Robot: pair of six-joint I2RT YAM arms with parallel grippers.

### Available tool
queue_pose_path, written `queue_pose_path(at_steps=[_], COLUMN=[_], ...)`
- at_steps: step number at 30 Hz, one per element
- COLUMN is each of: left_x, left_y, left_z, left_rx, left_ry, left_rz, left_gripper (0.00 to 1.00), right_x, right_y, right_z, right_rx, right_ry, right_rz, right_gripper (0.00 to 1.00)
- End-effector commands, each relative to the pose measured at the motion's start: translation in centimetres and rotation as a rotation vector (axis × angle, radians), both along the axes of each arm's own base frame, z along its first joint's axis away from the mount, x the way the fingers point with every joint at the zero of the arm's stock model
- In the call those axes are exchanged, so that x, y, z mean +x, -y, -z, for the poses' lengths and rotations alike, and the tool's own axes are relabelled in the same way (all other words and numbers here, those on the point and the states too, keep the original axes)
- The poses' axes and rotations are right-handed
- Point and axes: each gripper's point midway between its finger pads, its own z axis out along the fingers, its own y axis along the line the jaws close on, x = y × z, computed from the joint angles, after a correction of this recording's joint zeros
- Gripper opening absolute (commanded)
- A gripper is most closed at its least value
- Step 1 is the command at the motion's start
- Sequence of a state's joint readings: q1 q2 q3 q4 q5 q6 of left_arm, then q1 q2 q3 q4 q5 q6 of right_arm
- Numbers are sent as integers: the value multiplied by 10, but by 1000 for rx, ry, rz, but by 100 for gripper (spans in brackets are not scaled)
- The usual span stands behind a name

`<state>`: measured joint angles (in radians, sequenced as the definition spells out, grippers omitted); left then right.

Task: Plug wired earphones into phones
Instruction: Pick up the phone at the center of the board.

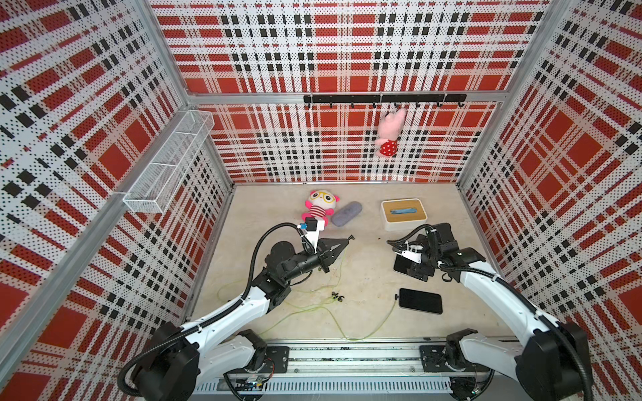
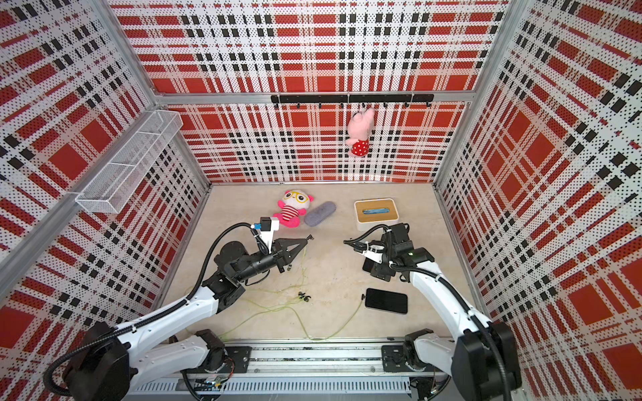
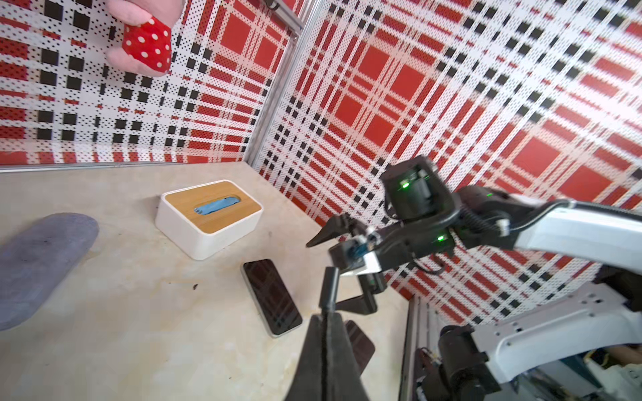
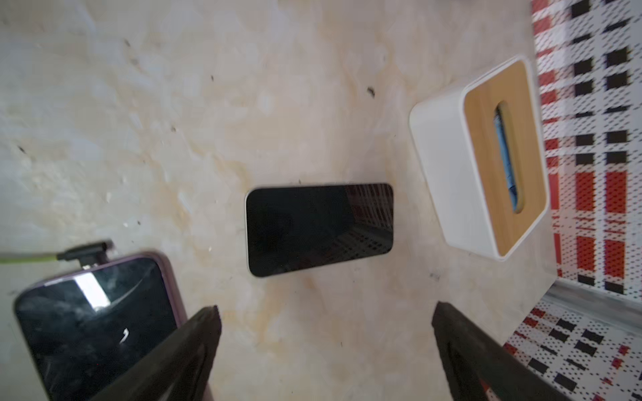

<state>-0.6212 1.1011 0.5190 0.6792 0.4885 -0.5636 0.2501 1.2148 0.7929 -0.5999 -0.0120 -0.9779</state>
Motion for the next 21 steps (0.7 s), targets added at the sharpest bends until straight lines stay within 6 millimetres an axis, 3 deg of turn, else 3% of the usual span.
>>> queue_pose_path(at_steps=[1,7,12,17,21], left_x=[-9,-4,0,6,8], left_y=[-1,-9,-12,-18,-21], left_z=[-24,-18,-13,-6,-3], left_rx=[-109,-112,-109,-103,-99], left_ry=[30,26,0,-19,-27], left_rz=[58,49,59,39,38], left_gripper=[0,0,0,0,0], right_x=[12,35,52,56,52], right_y=[22,44,41,18,-20], right_z=[12,48,64,72,74], right_rx=[-134,-257,-263,-245,-185], right_ry=[13,-16,-24,-41,-73], right_rz=[-29,-22,-45,-120,-227], right_gripper=[100,100,100,100,100])
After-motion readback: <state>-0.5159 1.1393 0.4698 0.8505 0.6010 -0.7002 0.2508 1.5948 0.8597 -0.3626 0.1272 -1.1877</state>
